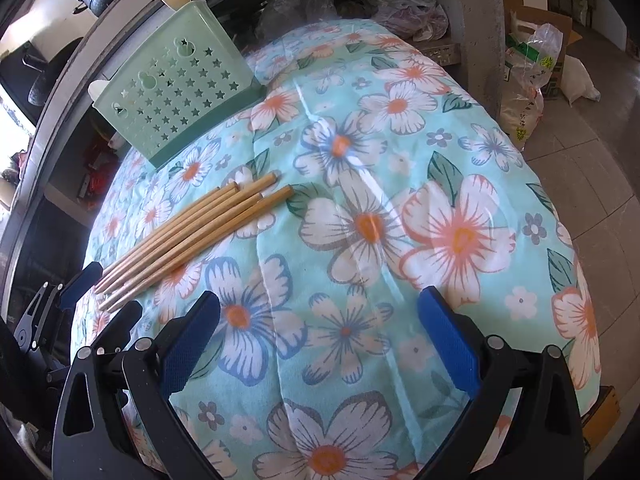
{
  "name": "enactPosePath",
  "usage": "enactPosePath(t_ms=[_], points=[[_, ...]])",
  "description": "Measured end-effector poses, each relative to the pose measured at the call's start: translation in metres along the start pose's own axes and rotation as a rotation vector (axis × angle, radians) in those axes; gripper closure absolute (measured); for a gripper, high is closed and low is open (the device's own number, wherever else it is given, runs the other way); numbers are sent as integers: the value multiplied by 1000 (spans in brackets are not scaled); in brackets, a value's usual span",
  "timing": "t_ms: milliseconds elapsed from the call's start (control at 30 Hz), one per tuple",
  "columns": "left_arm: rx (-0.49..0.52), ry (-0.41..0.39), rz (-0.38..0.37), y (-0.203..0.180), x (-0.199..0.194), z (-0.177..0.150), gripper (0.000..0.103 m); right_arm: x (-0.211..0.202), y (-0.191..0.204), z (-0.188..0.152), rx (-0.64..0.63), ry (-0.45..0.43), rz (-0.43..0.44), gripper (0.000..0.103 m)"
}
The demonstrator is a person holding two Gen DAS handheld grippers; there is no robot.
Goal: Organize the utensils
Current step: 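Close the left gripper on one wooden chopstick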
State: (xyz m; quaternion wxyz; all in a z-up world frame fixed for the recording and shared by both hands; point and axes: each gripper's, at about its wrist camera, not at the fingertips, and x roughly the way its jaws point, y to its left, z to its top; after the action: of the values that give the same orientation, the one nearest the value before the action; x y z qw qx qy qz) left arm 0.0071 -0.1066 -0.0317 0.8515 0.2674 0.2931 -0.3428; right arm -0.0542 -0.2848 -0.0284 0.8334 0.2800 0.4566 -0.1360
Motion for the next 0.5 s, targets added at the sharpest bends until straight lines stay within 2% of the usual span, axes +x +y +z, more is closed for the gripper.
enactPosePath(t_ms=[500], points=[[60, -31, -47, -19, 3, 13, 39, -5, -14, 1, 25, 0, 119, 6]])
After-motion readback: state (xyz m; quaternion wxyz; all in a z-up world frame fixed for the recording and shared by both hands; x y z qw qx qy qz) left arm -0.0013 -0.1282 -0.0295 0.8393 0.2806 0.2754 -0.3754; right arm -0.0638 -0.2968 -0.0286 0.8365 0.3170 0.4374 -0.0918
